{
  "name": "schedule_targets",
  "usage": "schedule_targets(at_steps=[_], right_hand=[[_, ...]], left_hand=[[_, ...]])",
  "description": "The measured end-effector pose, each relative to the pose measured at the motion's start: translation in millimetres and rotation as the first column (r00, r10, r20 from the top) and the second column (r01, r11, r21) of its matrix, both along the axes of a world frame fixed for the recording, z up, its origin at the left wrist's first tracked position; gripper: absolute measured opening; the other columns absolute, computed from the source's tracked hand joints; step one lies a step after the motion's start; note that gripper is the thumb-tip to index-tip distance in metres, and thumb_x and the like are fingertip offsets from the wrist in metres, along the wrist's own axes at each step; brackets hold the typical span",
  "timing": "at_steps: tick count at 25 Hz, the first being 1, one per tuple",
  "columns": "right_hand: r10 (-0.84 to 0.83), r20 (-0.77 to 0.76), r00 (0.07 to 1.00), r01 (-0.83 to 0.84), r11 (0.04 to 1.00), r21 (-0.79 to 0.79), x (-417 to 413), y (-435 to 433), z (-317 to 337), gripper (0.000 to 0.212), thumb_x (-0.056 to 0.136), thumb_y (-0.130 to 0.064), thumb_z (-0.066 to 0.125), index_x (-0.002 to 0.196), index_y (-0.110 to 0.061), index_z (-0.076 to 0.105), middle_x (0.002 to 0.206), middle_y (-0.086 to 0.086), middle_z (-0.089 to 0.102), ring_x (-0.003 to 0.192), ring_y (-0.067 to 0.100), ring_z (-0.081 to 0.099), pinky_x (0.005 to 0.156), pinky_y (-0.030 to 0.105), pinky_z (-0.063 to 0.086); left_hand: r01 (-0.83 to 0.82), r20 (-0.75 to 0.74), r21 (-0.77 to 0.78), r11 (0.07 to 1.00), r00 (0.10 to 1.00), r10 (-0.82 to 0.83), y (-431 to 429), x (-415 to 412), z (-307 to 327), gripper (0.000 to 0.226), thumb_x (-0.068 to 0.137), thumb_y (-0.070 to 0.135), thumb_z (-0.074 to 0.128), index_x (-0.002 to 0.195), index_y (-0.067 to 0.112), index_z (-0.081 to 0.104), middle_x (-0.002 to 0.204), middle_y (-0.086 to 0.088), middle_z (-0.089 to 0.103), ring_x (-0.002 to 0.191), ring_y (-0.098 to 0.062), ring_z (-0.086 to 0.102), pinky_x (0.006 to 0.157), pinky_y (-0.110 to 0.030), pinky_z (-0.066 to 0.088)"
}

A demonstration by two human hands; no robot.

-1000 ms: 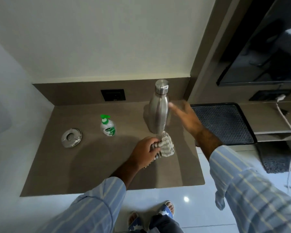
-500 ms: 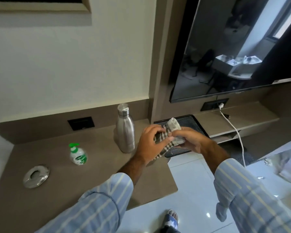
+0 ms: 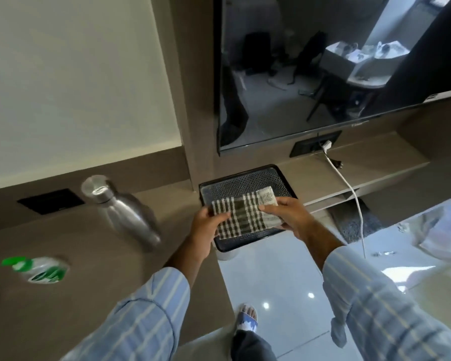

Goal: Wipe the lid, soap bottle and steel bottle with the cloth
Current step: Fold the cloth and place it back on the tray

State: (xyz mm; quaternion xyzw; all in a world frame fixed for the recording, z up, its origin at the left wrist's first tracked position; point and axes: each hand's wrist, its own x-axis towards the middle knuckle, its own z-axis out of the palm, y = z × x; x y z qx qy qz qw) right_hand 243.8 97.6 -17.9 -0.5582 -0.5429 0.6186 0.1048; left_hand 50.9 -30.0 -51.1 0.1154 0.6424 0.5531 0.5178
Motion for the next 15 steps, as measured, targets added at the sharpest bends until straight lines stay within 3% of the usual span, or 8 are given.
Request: schedule_targets(at_steps=[2,4,6,8,12,15], right_hand=[[0.018,0.145,0.989,-0.031,0.996,0.086,-4,24,-40,0.040,0.068,-0.043,0.091,0.091,-0.013,0.080,0.092,0.016,0.080,0.087,0.034,0.079,0.080,0.051,0.063],[0.100,0.244,0.965,-0.137,0.981,0.136,-12,45,-79,0.046,0.063,-0.053,0.087,0.089,-0.016,0.080,0.084,0.010,0.081,0.085,0.032,0.079,0.079,0.051,0.062],[0.147,0.304,0.941,-0.212,0.958,0.193,-24,55,-103,0.038,0.074,-0.043,0.087,0.097,-0.014,0.080,0.090,0.006,0.081,0.085,0.028,0.077,0.078,0.042,0.062],[0.141,0.378,0.915,-0.251,0.932,0.260,-29,64,-127,0.031,0.084,-0.034,0.083,0.106,-0.012,0.078,0.095,0.007,0.078,0.085,0.024,0.070,0.076,0.033,0.055],[0.203,0.531,0.823,-0.434,0.827,0.356,-34,71,-145,0.045,0.083,-0.047,0.077,0.114,-0.015,0.074,0.109,0.013,0.076,0.097,0.029,0.070,0.082,0.032,0.056],[0.160,0.467,0.870,-0.399,0.785,0.474,-41,71,-111,0.060,0.086,-0.051,0.076,0.129,-0.010,0.068,0.123,0.015,0.070,0.111,0.033,0.067,0.094,0.041,0.057]], left_hand=[[0.021,-0.128,-0.085,0.996,0.991,-0.031,23,-6,-32,0.040,0.085,0.004,0.077,0.122,0.003,0.062,0.116,-0.020,0.073,0.100,-0.034,0.072,0.082,-0.041,0.059],[0.110,-0.316,-0.225,0.968,0.931,-0.180,41,-15,-68,0.053,0.083,0.012,0.081,0.130,0.003,0.057,0.112,-0.022,0.072,0.094,-0.033,0.072,0.077,-0.038,0.059],[0.189,-0.505,-0.393,0.900,0.773,-0.383,50,-23,-102,0.058,0.083,0.023,0.082,0.132,0.006,0.057,0.091,-0.018,0.070,0.075,-0.026,0.067,0.063,-0.032,0.051],[0.184,-0.595,-0.448,0.875,0.669,-0.446,59,-23,-119,0.050,0.085,0.024,0.080,0.127,0.008,0.059,0.079,-0.013,0.067,0.069,-0.026,0.064,0.059,-0.032,0.047],[0.169,-0.681,-0.485,0.858,0.543,-0.492,72,-24,-114,0.049,0.089,0.023,0.073,0.133,0.007,0.056,0.111,-0.020,0.073,0.102,-0.037,0.070,0.083,-0.040,0.055],[0.204,-0.708,-0.519,0.830,0.440,-0.552,62,-25,-94,0.060,0.094,0.023,0.066,0.147,0.005,0.043,0.143,-0.019,0.056,0.132,-0.035,0.054,0.108,-0.039,0.043]])
